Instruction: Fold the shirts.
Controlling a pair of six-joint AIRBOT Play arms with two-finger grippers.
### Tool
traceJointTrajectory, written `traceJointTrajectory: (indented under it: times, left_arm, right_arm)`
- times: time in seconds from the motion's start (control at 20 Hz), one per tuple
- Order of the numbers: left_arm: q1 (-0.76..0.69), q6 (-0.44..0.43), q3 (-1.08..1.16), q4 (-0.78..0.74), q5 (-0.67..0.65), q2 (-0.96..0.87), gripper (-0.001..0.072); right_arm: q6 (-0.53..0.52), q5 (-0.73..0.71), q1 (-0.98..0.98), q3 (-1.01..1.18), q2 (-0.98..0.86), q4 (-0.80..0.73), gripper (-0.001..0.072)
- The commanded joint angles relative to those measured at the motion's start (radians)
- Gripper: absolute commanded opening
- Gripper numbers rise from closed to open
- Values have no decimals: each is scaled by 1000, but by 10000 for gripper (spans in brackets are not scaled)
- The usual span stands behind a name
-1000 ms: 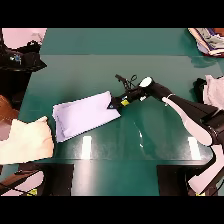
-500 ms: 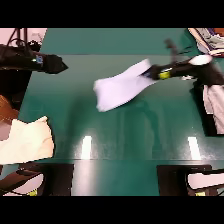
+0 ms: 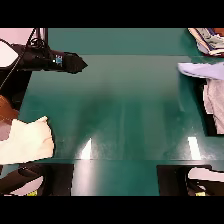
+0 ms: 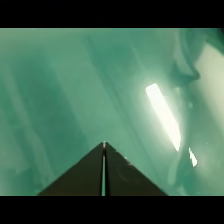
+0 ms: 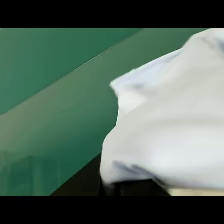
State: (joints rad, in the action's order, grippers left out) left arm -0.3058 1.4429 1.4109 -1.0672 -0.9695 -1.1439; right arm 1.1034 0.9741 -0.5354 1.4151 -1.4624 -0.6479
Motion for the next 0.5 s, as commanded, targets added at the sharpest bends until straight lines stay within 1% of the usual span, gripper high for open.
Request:
traceJointTrajectory:
  times: [0.0, 0.05, 0.2, 0.45]
  left_arm:
    - [-14, 9, 0, 2, 56, -1, 20]
    - [-14, 9, 0, 2, 59, -1, 20]
    - [-14, 8, 0, 2, 53, -1, 20]
    - [-14, 7, 0, 2, 39, -1, 20]
  right_arm:
    - [-8, -61, -78, 0, -26, 23, 16]
    - [-17, -75, -79, 3, -26, 53, 16]
    - [-50, -42, -74, 128, -26, 45, 16]
    - [-49, 140, -113, 411, -21, 22, 16]
